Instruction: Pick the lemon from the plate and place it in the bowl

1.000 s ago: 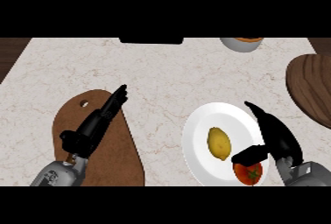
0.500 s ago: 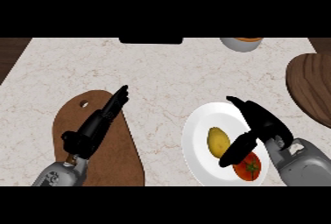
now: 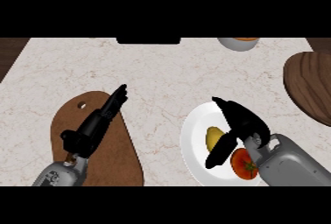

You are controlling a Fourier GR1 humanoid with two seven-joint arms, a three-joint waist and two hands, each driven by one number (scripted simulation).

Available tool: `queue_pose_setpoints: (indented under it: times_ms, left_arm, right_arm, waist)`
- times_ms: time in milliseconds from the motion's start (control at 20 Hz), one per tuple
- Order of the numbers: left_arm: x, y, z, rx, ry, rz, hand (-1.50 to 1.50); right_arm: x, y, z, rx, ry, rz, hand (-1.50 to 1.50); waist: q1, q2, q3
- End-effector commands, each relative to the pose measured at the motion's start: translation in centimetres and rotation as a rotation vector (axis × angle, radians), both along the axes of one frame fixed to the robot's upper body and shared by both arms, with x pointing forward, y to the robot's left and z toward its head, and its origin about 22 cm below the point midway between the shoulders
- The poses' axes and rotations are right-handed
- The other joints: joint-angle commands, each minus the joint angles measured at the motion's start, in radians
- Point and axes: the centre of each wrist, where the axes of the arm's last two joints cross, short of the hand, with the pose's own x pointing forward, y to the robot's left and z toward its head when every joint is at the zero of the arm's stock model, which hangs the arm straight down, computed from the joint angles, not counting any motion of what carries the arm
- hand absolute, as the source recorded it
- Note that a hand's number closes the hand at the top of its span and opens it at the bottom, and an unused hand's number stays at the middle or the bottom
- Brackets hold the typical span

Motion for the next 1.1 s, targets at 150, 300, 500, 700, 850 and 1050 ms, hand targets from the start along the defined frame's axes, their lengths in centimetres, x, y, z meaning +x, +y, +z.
queue_pose_setpoints:
  times_ms: [150, 300, 500, 700, 850, 1050]
  left_arm:
    - [0.6, 2.7, 1.4, -0.001, -0.008, -0.006, 0.00]
    - [-0.5, 1.6, 0.9, 0.001, 0.005, 0.005, 0.00]
    - [-0.1, -0.2, -0.1, 0.004, 0.014, 0.009, 0.00]
    - [1.0, 1.2, 1.3, 0.001, 0.020, 0.012, 0.00]
    - [-1.3, 1.0, -0.7, 0.008, 0.020, -0.004, 0.00]
    - [-1.1, 0.5, 0.8, 0.001, -0.013, 0.012, 0.00]
  right_arm:
    - [0.2, 2.3, 0.2, -0.171, 0.008, -0.125, -1.50]
    - [-0.2, 2.5, 0.9, -0.187, -0.018, -0.128, -1.50]
    - [-2.8, 3.6, -2.4, -0.257, -0.068, -0.114, -1.50]
    - [-1.3, 1.6, -3.2, -0.303, -0.036, -0.147, -1.50]
    - [-1.9, 0.3, -6.1, -0.298, -0.033, -0.167, -1.50]
    - [-2.2, 0.6, -5.8, -0.286, 0.026, -0.172, -1.50]
  waist:
    - [0.001, -0.001, 0.001]
    - [-0.001, -0.003, 0.001]
    - [-0.012, -0.003, 0.001]
    - [-0.013, -0.001, 0.001]
    - [-0.007, 0.000, 0.002]
    - [-0.004, -0.001, 0.001]
